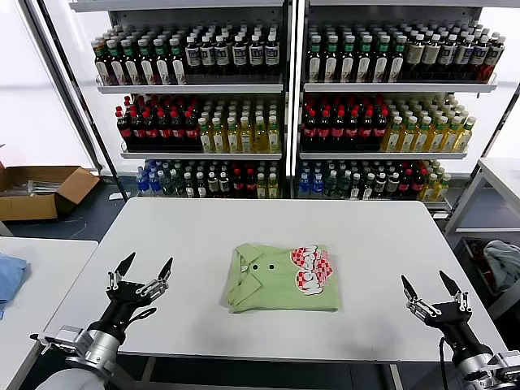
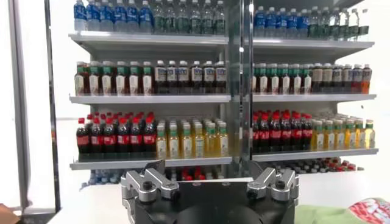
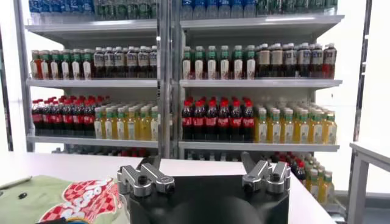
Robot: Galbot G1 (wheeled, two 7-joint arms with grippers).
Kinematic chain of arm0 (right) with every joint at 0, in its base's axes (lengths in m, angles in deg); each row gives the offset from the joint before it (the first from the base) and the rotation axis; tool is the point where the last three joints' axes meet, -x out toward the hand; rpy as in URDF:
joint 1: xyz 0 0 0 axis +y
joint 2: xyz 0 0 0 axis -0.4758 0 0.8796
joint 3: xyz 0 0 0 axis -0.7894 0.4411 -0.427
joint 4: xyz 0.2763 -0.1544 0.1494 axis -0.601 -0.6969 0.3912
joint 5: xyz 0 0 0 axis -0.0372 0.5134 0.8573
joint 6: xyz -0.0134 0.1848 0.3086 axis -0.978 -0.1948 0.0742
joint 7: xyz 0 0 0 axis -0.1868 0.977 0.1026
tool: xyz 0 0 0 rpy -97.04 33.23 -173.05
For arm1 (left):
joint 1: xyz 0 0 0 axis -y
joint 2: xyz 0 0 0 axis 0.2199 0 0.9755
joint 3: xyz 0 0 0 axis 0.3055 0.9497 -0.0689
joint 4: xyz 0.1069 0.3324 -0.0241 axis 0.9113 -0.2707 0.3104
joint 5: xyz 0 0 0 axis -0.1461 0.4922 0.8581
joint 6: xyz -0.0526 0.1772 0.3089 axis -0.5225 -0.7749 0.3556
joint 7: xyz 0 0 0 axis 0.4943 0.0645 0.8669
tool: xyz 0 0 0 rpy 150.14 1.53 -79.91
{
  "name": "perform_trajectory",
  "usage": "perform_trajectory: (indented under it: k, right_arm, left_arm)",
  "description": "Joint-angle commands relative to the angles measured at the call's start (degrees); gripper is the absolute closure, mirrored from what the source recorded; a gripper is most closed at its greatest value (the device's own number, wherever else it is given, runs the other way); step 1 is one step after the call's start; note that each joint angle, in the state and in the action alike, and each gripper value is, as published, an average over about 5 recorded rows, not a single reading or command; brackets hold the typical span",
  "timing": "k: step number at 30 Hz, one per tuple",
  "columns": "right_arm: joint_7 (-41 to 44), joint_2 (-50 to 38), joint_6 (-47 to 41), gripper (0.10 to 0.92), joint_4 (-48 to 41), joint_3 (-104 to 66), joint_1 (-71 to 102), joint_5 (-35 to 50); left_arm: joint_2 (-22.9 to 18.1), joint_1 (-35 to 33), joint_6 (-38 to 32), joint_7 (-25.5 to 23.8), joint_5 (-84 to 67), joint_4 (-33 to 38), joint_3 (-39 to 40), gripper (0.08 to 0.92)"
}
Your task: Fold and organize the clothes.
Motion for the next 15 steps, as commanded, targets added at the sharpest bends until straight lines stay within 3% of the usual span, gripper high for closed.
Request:
perform_trajectory:
  k: [1,15]
  right_arm:
    - [0.81,0.34,0.81,0.203,-0.49,1.0,1.51,0.16]
    - [3.84,0.19,2.64,0.203,0.65,1.63,3.56,0.6]
  left_arm:
    - [-0.73,-1.77,0.0,-4.36,1.1,-0.45,-5.23,0.177]
    - [-2.12,-4.8,-2.41,-3.91,3.69,-0.28,-4.81,0.177]
